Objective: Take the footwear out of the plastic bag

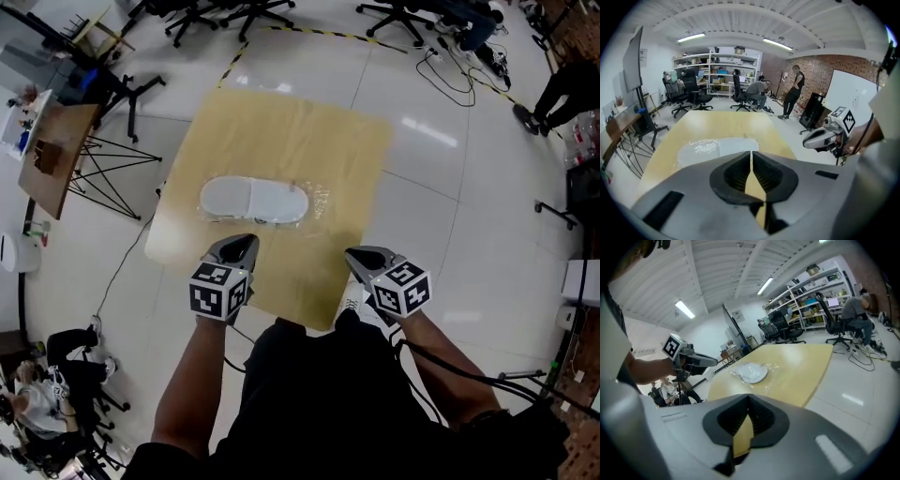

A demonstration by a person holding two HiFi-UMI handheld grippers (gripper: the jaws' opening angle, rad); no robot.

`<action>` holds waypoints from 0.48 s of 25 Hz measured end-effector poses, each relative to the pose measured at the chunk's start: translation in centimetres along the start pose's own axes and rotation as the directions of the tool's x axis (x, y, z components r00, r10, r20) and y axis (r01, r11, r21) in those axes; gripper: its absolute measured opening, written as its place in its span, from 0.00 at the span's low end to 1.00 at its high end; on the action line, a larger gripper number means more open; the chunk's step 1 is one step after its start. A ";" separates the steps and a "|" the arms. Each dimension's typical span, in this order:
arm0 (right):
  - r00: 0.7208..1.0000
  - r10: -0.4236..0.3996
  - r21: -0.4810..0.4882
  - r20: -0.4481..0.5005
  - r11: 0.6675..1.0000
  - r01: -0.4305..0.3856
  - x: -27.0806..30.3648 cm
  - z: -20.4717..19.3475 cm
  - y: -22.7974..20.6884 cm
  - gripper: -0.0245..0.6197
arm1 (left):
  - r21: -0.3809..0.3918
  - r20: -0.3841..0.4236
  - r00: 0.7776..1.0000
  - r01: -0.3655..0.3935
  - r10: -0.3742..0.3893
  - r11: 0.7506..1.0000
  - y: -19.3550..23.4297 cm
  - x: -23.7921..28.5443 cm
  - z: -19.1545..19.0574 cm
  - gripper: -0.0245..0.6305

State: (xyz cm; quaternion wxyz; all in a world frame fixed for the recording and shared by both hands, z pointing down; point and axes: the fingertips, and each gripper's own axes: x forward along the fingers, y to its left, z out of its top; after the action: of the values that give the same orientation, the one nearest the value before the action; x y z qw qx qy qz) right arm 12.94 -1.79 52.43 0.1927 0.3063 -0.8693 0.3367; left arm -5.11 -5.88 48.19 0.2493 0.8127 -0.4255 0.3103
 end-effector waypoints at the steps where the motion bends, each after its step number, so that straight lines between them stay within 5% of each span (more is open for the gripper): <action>1: 1.000 -0.015 0.004 -0.009 1.000 0.015 0.4 -0.4 -0.5 0.04 | 0.033 -0.014 1.000 0.006 -0.005 0.999 0.4 1.4 0.5 0.07; 5: 0.996 -0.074 -0.046 -0.056 0.996 0.071 3.1 -0.3 -1.7 0.04 | 0.143 -0.097 0.995 0.052 -0.038 0.988 2.3 8.2 1.9 0.10; 12: 0.981 -0.170 -0.086 -0.089 0.983 0.163 7.6 1.1 -2.8 0.04 | 0.204 -0.240 0.968 0.123 -0.072 0.971 3.0 14.0 -0.5 0.09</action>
State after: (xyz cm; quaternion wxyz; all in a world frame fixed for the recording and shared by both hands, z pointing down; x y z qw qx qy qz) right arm 9.01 -7.28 57.08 0.2734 0.3538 -0.8429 0.2994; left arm -1.56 -14.56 58.97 0.2217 0.8137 -0.3163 0.4345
